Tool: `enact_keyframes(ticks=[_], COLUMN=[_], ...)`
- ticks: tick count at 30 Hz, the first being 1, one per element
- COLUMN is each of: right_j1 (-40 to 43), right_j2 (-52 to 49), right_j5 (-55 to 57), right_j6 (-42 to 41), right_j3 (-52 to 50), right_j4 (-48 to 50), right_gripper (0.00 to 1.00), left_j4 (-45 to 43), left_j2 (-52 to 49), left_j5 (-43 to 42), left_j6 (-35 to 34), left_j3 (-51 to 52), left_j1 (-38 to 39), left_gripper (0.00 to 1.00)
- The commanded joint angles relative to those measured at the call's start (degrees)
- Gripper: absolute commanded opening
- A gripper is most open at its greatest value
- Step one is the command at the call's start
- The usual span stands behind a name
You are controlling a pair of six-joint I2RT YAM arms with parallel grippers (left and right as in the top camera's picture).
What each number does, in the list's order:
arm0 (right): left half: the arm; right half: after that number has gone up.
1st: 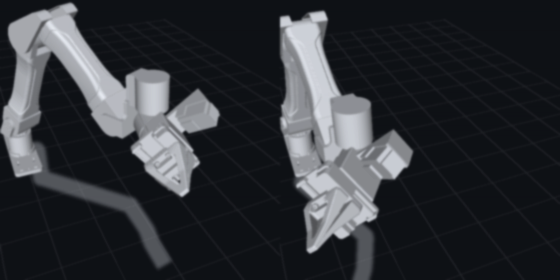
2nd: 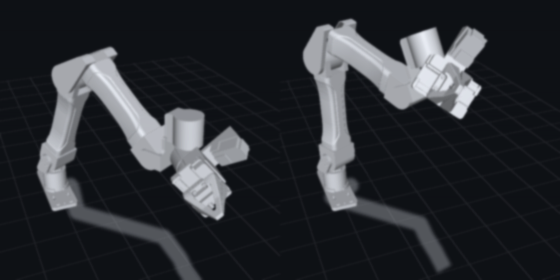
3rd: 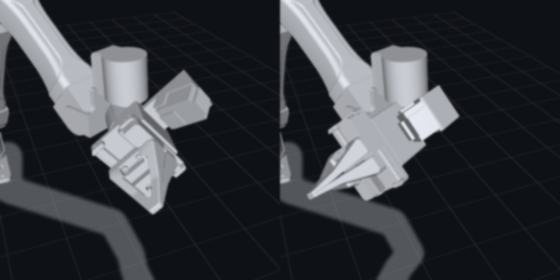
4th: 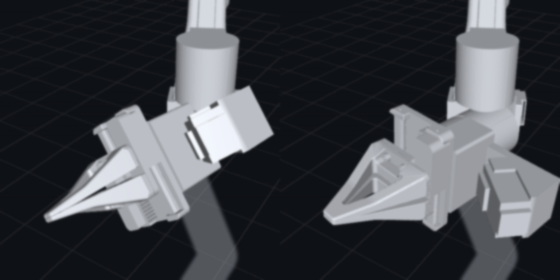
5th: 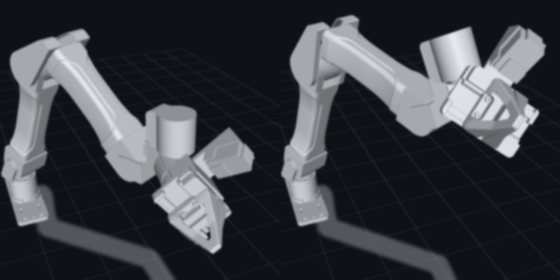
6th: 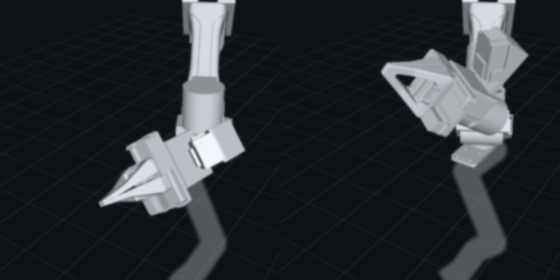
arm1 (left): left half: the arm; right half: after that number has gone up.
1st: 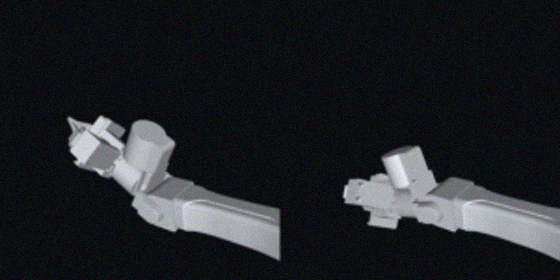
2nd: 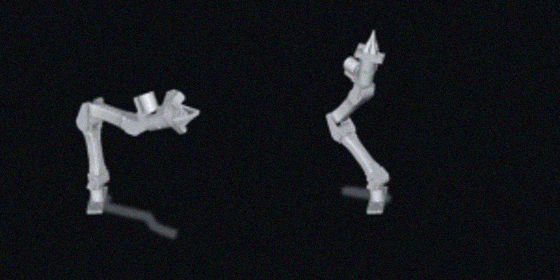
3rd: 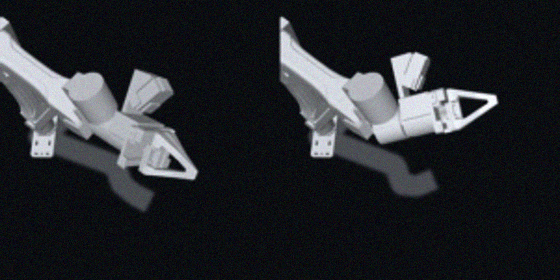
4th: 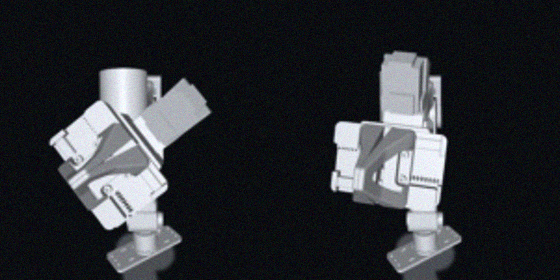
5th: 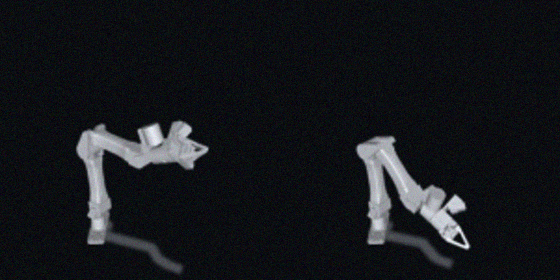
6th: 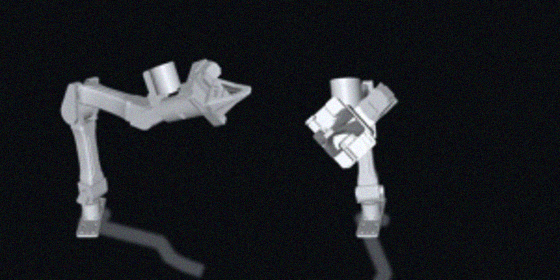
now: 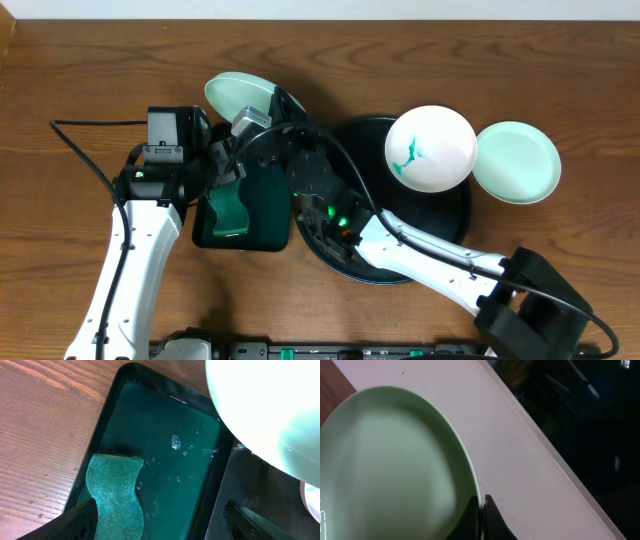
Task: Clean dirty plates on tray and stack at the side
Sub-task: 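Hold the tilted plate over the sponge tray to drain water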
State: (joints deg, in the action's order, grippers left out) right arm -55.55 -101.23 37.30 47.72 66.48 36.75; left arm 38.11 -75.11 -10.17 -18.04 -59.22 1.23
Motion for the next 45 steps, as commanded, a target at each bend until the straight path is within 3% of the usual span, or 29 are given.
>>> enact_keyframes(ticks=[1,15,26,33,45], right_j1=[-0.42,-0.42,-0.37,-0.09,3.26], right_j2=[0.50,0.50,0.50,0.50,0.50], right_j5=[0.15,0.15,0.17,1.97,1.88], right_j6=[0.33,0.28,-4.85,-18.97,-44.52], right_j3=[0.92,0.92,0.92,0.92,0.92], right_j4=[0.37,0.35,0.26,-2.25,-17.38], right_gripper=[0.01,0.01,0.01,0.01,0.01], left_j4=[0.02,0.02,0.02,0.04,0.04], left_j2=[0.15,0.15,0.15,0.15,0.15], left_j5=[-0.09,-0.09,-0.09,-0.09,-0.09], left_j6=[0.22,0.22,0.22,0.22,0.22], left_j3=[-1.03,-1.03,-1.03,-1.03,-1.03], left_j1=[-0.04,-0.04,-0.04,-0.04,-0.04], left_gripper=[0.81,0.81,0.81,0.81,0.81])
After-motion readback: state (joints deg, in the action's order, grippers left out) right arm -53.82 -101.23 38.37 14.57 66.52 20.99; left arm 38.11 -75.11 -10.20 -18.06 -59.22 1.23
